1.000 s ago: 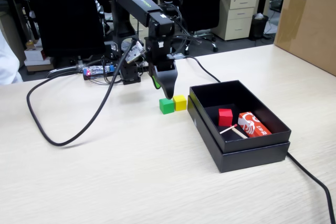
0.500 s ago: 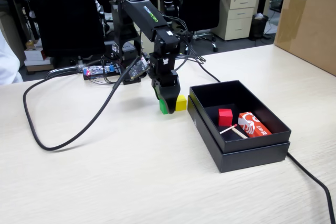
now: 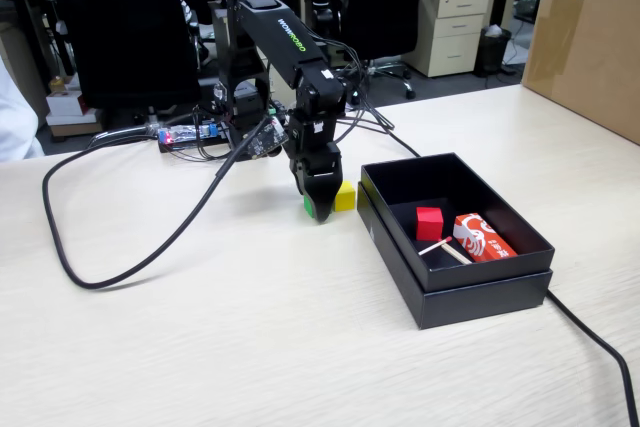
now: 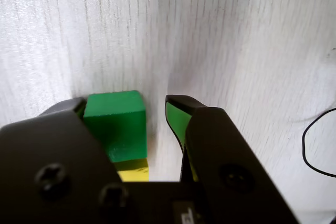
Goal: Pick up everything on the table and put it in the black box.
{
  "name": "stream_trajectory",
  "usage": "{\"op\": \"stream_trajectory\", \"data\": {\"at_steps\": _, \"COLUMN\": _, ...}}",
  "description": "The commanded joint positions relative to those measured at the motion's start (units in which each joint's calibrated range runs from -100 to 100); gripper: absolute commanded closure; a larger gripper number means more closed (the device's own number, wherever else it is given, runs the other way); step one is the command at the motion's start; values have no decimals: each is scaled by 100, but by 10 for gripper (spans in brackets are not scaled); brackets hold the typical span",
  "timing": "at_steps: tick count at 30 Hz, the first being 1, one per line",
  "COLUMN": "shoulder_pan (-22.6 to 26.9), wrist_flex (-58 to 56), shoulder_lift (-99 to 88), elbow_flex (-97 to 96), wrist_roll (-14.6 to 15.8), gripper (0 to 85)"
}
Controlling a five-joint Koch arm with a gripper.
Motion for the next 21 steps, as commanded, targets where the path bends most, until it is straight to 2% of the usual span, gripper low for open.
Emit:
{"op": "stream_trajectory", "data": {"at_steps": 1, "shoulder_pan": 20, "wrist_flex": -55, "shoulder_lift": 31, "elbow_flex": 341, "wrist_roll": 20, "gripper": 636}}
{"op": "stream_trajectory", "data": {"at_steps": 4, "shoulder_pan": -5, "wrist_flex": -12, "shoulder_lift": 65, "elbow_flex": 360, "wrist_roll": 20, "gripper": 754}}
{"op": "stream_trajectory", "data": {"at_steps": 9, "shoulder_pan": -54, "wrist_flex": 48, "shoulder_lift": -84, "elbow_flex": 396, "wrist_roll": -10, "gripper": 829}}
{"op": "stream_trajectory", "data": {"at_steps": 17, "shoulder_pan": -166, "wrist_flex": -176, "shoulder_lift": -2161, "elbow_flex": 1166, "wrist_roll": -200, "gripper": 831}}
{"op": "stream_trajectory", "data": {"at_steps": 21, "shoulder_pan": -20, "wrist_flex": -194, "shoulder_lift": -2620, "elbow_flex": 2699, "wrist_roll": -352, "gripper": 831}}
